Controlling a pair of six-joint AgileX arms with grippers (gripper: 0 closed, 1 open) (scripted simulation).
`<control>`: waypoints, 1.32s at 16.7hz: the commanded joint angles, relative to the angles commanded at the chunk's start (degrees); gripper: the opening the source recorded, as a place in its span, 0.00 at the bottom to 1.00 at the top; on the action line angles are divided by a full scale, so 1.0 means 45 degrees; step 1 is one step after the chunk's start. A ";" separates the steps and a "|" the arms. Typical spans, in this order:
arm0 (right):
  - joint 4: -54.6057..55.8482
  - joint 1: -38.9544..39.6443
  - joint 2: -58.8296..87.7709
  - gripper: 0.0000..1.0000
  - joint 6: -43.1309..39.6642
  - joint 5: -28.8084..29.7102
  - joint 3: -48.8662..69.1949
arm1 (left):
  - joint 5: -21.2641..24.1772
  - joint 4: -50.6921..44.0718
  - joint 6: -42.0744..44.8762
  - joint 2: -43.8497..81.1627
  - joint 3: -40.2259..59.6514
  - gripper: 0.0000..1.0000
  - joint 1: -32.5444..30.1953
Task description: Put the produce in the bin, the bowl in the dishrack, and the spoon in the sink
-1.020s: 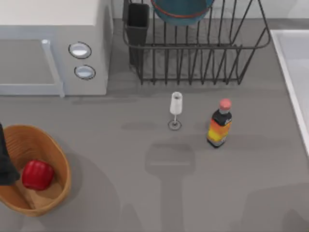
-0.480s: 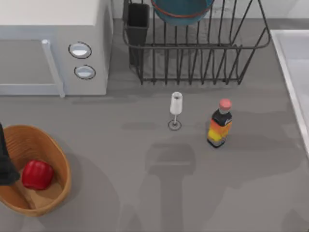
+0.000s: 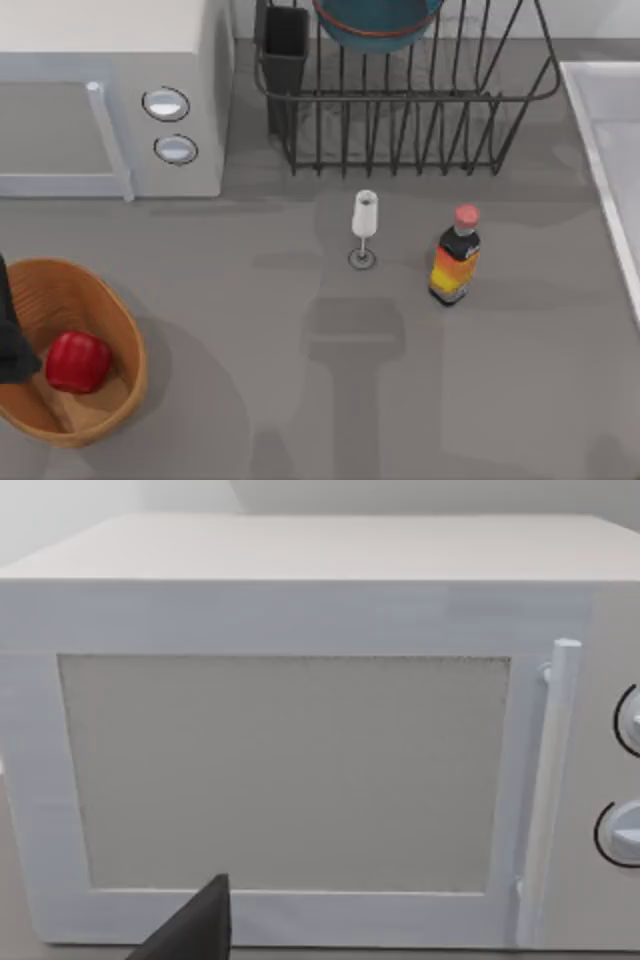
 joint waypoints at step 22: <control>0.1658 0.0730 0.2158 0.00 0.0753 0.0145 0.0322 | 0.0000 0.0000 0.0000 0.0000 0.0000 1.00 0.0000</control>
